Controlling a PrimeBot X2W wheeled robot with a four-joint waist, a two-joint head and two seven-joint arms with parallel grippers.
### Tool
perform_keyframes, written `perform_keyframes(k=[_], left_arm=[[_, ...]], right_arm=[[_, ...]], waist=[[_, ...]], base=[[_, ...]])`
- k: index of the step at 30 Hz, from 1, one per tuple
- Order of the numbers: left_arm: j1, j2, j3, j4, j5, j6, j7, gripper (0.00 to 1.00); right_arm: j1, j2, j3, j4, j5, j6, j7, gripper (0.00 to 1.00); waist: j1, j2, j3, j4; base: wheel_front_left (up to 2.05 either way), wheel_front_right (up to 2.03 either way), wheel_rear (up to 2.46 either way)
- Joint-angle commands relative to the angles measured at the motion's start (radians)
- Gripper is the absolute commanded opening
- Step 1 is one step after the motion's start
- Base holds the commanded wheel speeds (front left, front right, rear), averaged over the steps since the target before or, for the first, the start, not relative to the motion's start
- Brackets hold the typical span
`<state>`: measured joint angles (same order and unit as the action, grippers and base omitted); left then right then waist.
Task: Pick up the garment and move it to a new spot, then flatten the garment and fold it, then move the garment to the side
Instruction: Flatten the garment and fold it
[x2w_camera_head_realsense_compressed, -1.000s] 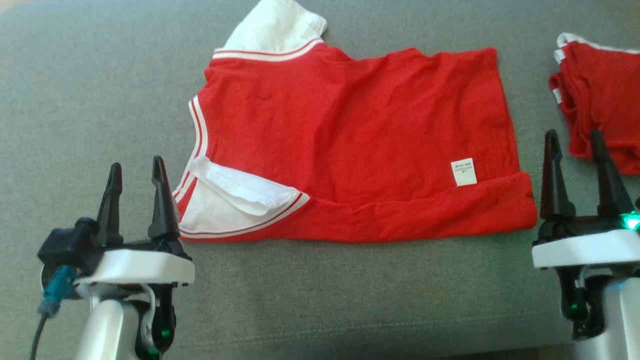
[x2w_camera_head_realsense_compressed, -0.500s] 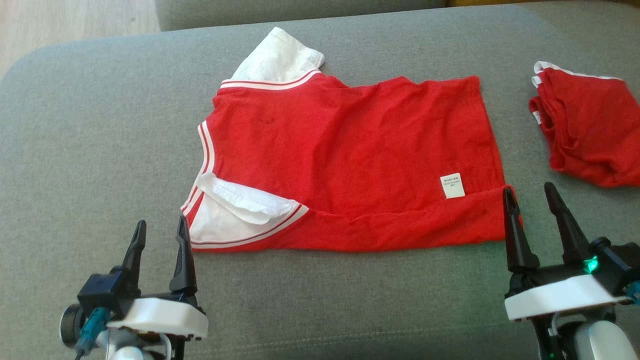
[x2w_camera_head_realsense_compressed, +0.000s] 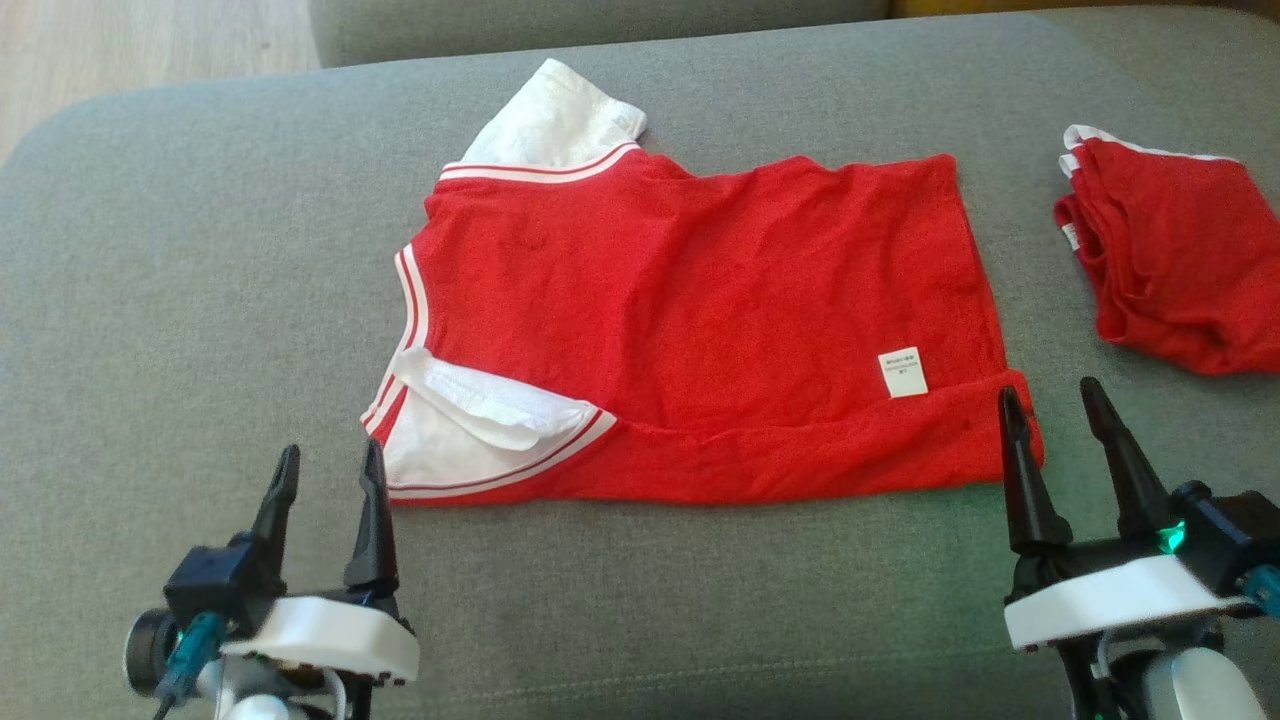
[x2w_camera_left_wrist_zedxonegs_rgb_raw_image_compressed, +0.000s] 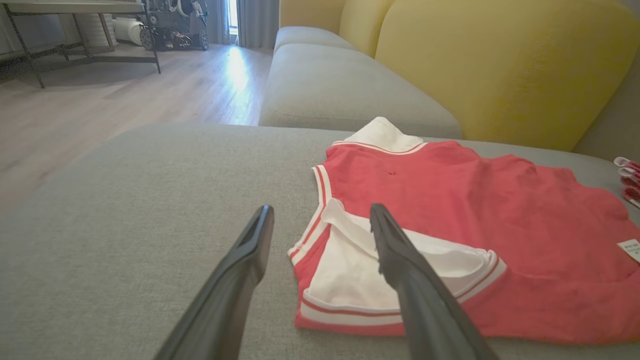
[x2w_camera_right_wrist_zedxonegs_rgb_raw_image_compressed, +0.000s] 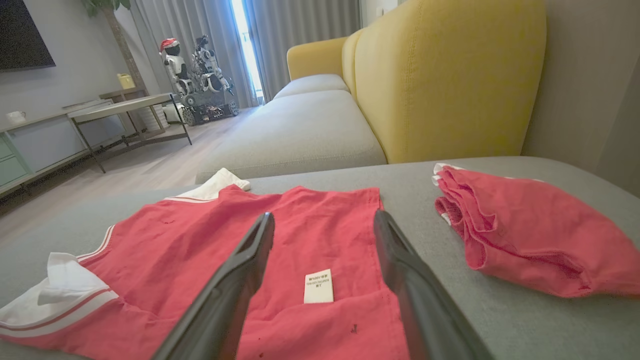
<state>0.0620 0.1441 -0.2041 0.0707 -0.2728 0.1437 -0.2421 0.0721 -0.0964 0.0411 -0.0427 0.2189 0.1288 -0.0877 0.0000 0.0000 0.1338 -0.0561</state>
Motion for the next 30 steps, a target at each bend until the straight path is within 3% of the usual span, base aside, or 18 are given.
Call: perform_keyframes(k=[1,10,28,29,30], left_arm=[[-0.026,0.013,0.032,-0.025,-0.005,0.002,0.003,1.0],[-0.092,0.021,0.0,0.063,-0.075,-0.065,0.154,1.0],[-0.207,0.033,0.012,0.152,-0.171,-0.097,0.306,1.0],[-0.208,0.032,0.011,0.152,-0.176,-0.1,0.309,0.94],[-0.21,0.032,0.009,0.152,-0.178,-0.102,0.311,0.56]], right_arm=[[-0.023,-0.003,0.018,-0.026,0.006,0.002,0.002,1.0],[-0.045,-0.012,-0.041,0.08,0.008,0.002,0.095,1.0],[-0.134,-0.001,-0.095,0.122,0.012,0.002,0.362,1.0],[-0.135,0.0,-0.098,0.124,0.017,0.002,0.378,1.0],[-0.137,0.001,-0.1,0.122,0.02,0.002,0.388,1.0]], waist=[[0.0,0.0,0.003,0.001],[0.0,0.0,0.06,0.01],[0.0,0.0,0.207,0.008],[0.0,0.0,0.209,0.009],[0.0,0.0,0.212,0.01]], base=[[0.0,0.0,0.0],[0.0,0.0,0.0],[0.0,0.0,0.0],[0.0,0.0,0.0],[0.0,0.0,0.0]])
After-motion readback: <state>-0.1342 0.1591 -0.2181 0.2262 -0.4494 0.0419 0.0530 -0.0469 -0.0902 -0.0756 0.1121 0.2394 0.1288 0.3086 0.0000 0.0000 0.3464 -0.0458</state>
